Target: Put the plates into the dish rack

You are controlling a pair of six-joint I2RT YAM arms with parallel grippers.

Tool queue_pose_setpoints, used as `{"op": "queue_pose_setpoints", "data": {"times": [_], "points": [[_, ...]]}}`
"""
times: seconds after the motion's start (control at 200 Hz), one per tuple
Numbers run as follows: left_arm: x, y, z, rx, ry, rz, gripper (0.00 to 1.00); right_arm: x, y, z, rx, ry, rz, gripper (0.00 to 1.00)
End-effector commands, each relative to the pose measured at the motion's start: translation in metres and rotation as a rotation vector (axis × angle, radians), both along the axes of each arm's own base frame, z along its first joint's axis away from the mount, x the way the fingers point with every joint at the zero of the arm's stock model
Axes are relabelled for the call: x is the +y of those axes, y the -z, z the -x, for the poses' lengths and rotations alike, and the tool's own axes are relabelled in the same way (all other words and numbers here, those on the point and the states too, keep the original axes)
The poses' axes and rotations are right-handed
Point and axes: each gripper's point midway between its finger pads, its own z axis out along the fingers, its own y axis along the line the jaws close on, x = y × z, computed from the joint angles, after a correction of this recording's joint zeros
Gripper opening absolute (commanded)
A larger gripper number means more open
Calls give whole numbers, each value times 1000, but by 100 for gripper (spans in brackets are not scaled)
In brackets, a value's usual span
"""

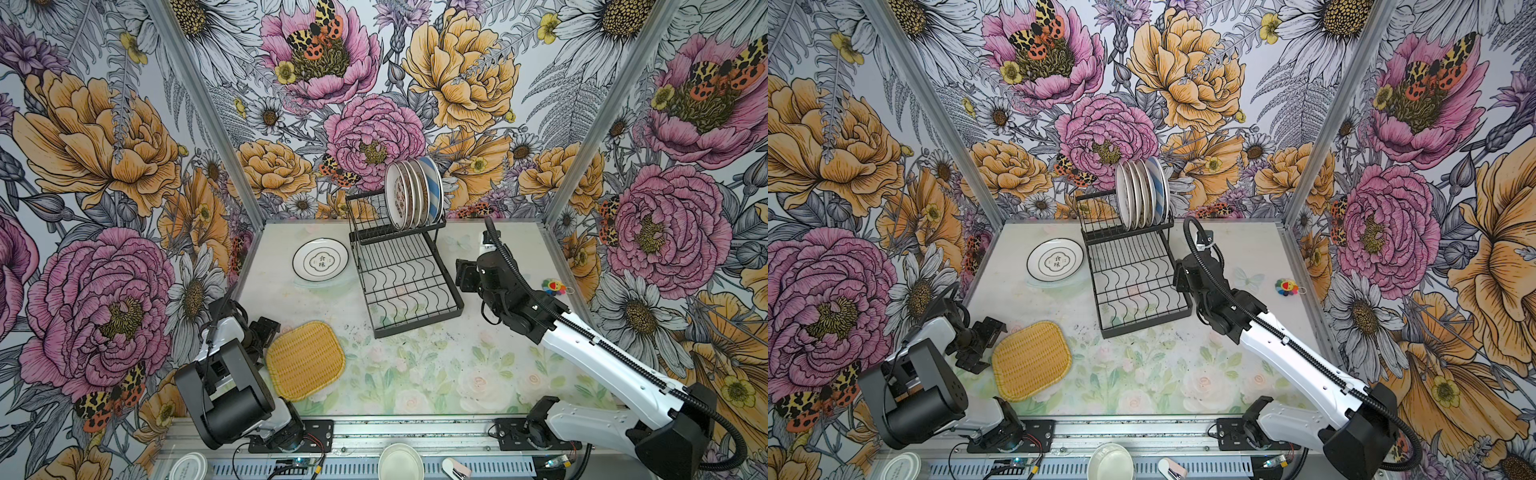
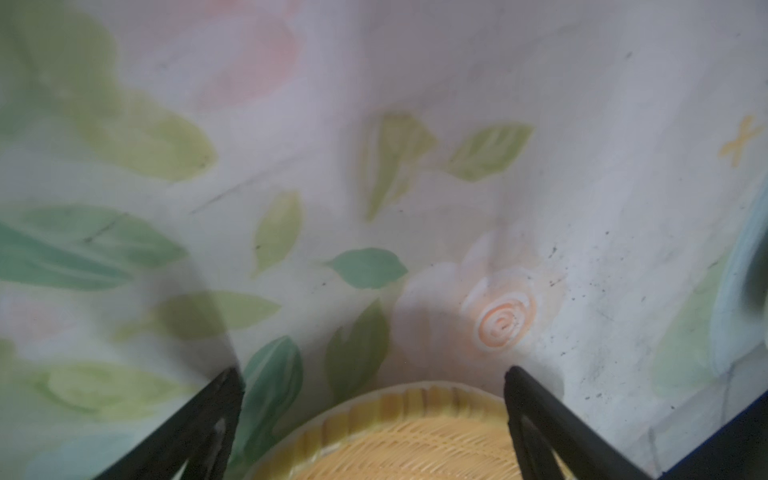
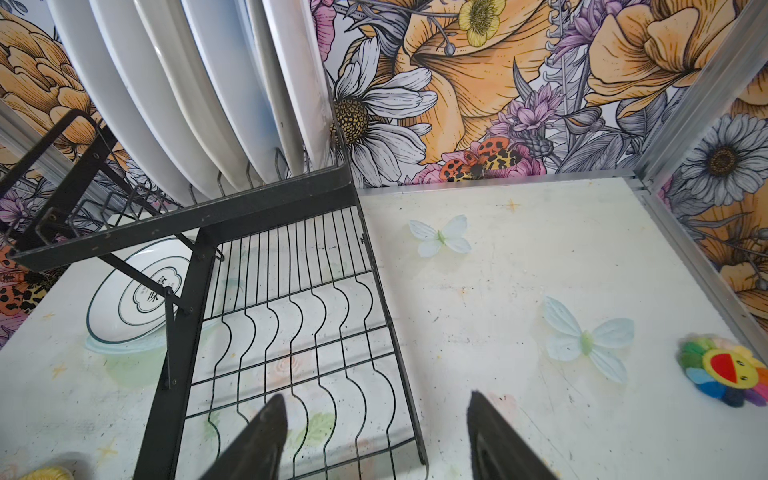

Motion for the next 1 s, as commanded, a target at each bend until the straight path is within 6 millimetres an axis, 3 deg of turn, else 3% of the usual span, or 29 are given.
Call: {"op": "queue_pose_setpoints", "data": {"times": [0.0, 0.395, 0.786, 0.991], "points": [[-11, -4, -26, -70, 121, 1, 98, -2, -5, -1, -9, 8, -24, 69], [-72, -3, -55, -105, 334, 76, 96, -4, -6, -1, -10, 10, -25, 69], [-130, 1, -23, -57, 411, 125, 95, -9, -5, 2, -10, 18, -23, 69], [-141, -5, -14, -51, 414, 109, 94, -10, -4, 3, -9, 21, -24, 69]]}}
